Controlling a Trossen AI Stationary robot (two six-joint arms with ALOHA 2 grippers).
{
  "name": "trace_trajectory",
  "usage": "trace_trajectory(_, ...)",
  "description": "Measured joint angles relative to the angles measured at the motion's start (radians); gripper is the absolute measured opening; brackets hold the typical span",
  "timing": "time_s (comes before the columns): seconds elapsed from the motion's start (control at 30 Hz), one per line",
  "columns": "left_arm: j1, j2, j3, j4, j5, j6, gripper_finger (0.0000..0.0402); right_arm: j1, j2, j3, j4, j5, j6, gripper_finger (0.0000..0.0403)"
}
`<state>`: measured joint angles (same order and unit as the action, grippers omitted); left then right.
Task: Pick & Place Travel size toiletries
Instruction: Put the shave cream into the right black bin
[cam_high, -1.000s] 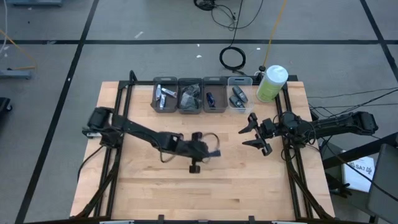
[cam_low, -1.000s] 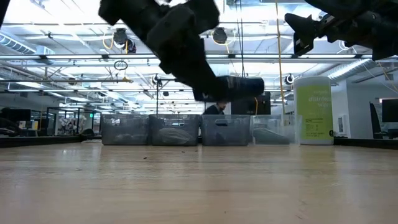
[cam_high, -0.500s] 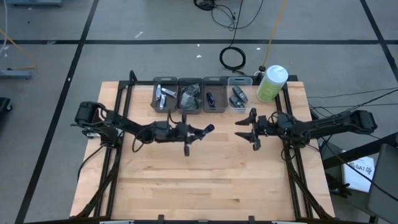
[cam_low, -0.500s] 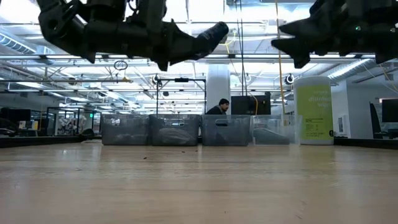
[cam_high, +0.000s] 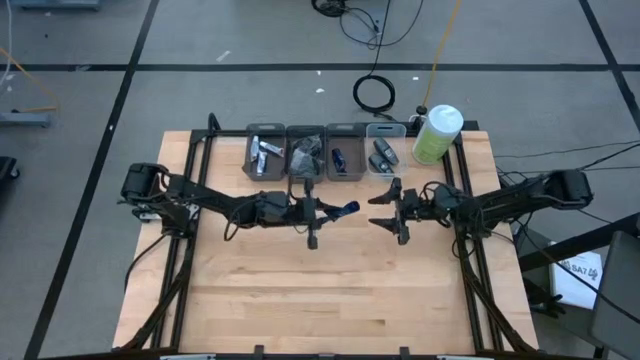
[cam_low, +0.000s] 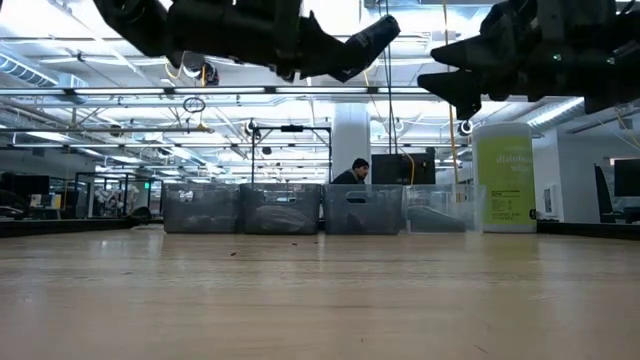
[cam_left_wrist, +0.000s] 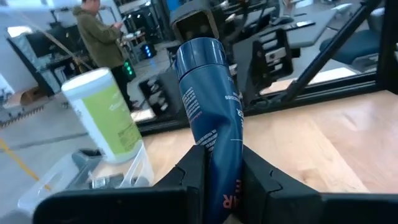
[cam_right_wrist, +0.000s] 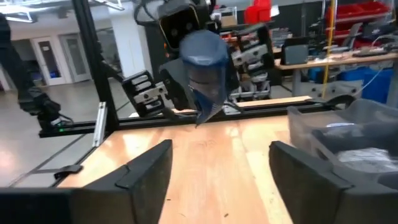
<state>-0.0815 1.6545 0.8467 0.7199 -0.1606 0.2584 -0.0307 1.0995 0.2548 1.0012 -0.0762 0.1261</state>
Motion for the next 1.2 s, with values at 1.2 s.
trace_trajectory(1.2, -0.027, 0.046, 0.016, -0.021, -0.059, 0.029, 0.0051, 0.059, 0.31, 0.257, 0.042, 0.02, 0.098, 0.0223)
